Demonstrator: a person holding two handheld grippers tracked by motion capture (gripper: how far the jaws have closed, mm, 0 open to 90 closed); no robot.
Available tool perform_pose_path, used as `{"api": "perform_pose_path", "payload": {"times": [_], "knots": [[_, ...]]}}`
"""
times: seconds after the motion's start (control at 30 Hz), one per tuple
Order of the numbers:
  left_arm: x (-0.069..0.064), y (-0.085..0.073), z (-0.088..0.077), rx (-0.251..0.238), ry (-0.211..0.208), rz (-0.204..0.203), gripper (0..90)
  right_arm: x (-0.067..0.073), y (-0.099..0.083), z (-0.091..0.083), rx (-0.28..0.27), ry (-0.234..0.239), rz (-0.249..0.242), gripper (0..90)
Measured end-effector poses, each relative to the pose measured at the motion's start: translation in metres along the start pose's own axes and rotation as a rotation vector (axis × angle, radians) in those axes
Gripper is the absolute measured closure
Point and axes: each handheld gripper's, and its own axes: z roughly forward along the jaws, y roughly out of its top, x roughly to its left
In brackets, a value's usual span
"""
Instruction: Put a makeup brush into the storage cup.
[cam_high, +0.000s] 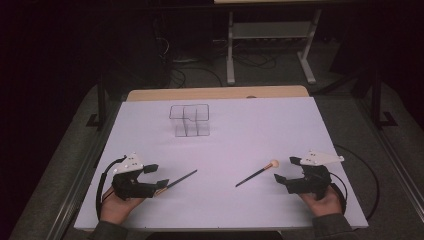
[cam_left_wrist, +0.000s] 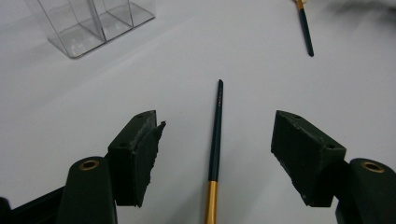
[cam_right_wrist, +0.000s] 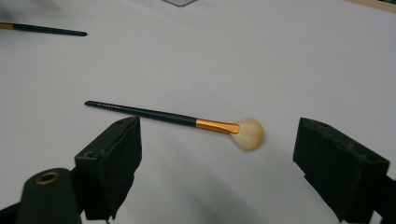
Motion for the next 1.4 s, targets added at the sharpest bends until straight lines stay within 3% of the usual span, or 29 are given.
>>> {"api": "perform_pose_path", "payload": {"times": [0.23,0.4,0.63,0.9,1.1,1.33,1.4], "knots": [[-0.002,0.008,0.001,0.033,-0.008,0.019,34.8,0.000,-0.001,0.000,0.004,0.001,0.007,14.6],[-0.001,0.015,0.007,0.116,-0.015,0.062,38.2,-0.001,-0.001,0.001,0.007,0.002,0.009,14.6],[0.003,0.027,0.017,0.191,-0.037,0.058,41.8,-0.001,-0.001,0.001,0.010,0.005,0.005,14.7],[0.003,0.041,0.025,0.277,-0.065,0.093,49.8,-0.003,-0.001,0.001,0.013,0.009,0.005,14.7],[0.004,0.044,0.036,0.326,-0.087,0.091,54.7,-0.003,-0.002,0.001,0.015,0.007,0.008,14.7],[0.006,0.042,0.051,0.416,-0.088,0.110,60.7,-0.004,-0.002,0.000,0.011,0.001,0.009,14.7],[0.005,0.041,0.053,0.418,-0.086,0.093,63.5,-0.004,-0.002,0.001,0.012,0.002,0.006,14.7]]}}
